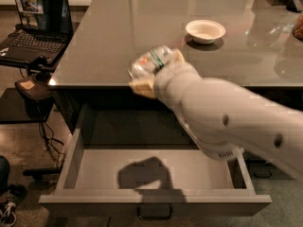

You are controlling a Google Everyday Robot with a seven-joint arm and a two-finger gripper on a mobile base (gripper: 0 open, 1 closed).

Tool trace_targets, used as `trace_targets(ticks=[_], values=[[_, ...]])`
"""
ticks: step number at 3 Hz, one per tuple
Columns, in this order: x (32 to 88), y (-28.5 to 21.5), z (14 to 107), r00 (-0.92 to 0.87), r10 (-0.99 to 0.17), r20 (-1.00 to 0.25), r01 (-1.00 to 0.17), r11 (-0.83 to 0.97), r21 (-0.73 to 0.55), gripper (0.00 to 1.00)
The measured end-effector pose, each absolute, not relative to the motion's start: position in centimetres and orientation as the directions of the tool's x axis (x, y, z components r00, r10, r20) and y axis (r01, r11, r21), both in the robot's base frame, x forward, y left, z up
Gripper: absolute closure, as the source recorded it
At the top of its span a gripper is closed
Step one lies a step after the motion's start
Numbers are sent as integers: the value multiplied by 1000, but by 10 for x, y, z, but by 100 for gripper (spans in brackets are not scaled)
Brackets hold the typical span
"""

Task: Pick 7up can from top drawer and place on counter

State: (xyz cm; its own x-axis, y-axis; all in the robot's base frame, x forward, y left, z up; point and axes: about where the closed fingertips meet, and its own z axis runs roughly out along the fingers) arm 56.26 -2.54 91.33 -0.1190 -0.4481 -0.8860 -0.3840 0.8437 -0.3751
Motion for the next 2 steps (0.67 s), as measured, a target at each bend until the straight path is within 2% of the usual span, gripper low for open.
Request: trace_targets(ticks=[2], values=[[570,-16,941,-61,-477,-877,-378,824,-422,100]])
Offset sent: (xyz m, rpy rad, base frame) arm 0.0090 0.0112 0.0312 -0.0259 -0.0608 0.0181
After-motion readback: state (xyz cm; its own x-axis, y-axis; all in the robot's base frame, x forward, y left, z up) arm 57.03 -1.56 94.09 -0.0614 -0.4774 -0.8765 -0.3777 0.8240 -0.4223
